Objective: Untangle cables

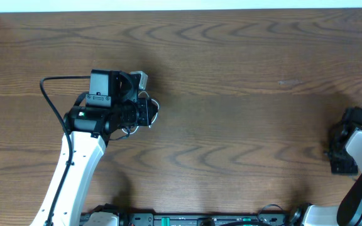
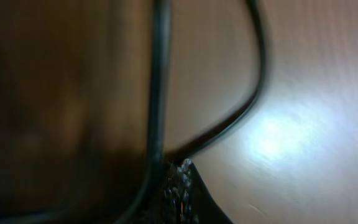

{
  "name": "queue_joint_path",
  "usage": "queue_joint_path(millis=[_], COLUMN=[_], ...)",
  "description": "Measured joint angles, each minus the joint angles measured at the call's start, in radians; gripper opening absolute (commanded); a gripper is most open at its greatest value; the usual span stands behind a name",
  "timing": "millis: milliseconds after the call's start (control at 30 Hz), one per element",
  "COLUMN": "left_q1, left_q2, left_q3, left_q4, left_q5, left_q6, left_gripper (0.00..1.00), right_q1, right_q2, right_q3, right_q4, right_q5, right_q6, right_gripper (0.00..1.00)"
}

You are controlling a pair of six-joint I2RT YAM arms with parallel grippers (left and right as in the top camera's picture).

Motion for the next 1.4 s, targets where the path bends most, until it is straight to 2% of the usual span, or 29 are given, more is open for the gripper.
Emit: queue_joint_path(millis=[233,400,533,567,600,733,867,1000,1067,1100,1167,1200,1400], left_q1=[0.0,0.0,0.0,0.0,0.0,0.0,0.0,0.0,0.0,0.0,0.0,0.0,0.0], left_q2=[0.0,0.0,0.0,0.0,0.0,0.0,0.0,0.0,0.0,0.0,0.0,0.0,0.0], left_q3=[0.0,0.0,0.0,0.0,0.0,0.0,0.0,0.0,0.0,0.0,0.0,0.0,0.0], left_q4=[-0.001,-0.005,-0.022,-0.022,-0.023,-0.024,-0.024,-0.024,-0.024,-0.024,-0.024,-0.025,-0.024], left_q5=[0.0,0.0,0.0,0.0,0.0,0.0,0.0,0.0,0.0,0.0,0.0,0.0,0.0], left_q6=[0.009,0.011,0.011,0.011,0.011,0.011,0.011,0.011,0.011,0.011,0.011,0.011,0.011], left_gripper=[0.08,0.07,0.08,0.08,0.08,0.08,0.08,0.08,0.07,0.08,0.08,0.08,0.08], right_q1=[0.0,0.0,0.0,-0.001,-0.004,-0.072,-0.193,-0.317,-0.351,-0.355,-0.352,-0.344,-0.262], right_q2=[0.063,0.161,0.24,0.253,0.275,0.311,0.319,0.327,0.332,0.334,0.335,0.335,0.333], right_q3=[0.001,0.015,0.023,0.024,0.025,0.028,0.037,0.069,0.086,0.091,0.096,0.098,0.119], right_q4=[0.237,0.51,0.711,0.74,0.804,0.908,0.92,0.918,0.919,0.919,0.923,0.928,0.905], right_q5=[0.031,0.065,0.088,0.091,0.093,0.069,0.047,-0.058,-0.129,-0.151,-0.191,-0.211,-0.244], right_q6=[-0.214,-0.361,-0.517,-0.543,-0.595,-0.679,-0.7,-0.711,-0.718,-0.721,-0.73,-0.731,-0.746], right_gripper=[0.01,0.04,0.1,0.21,0.25,0.24,0.19,0.15,0.21,0.32,0.62,0.99,0.99])
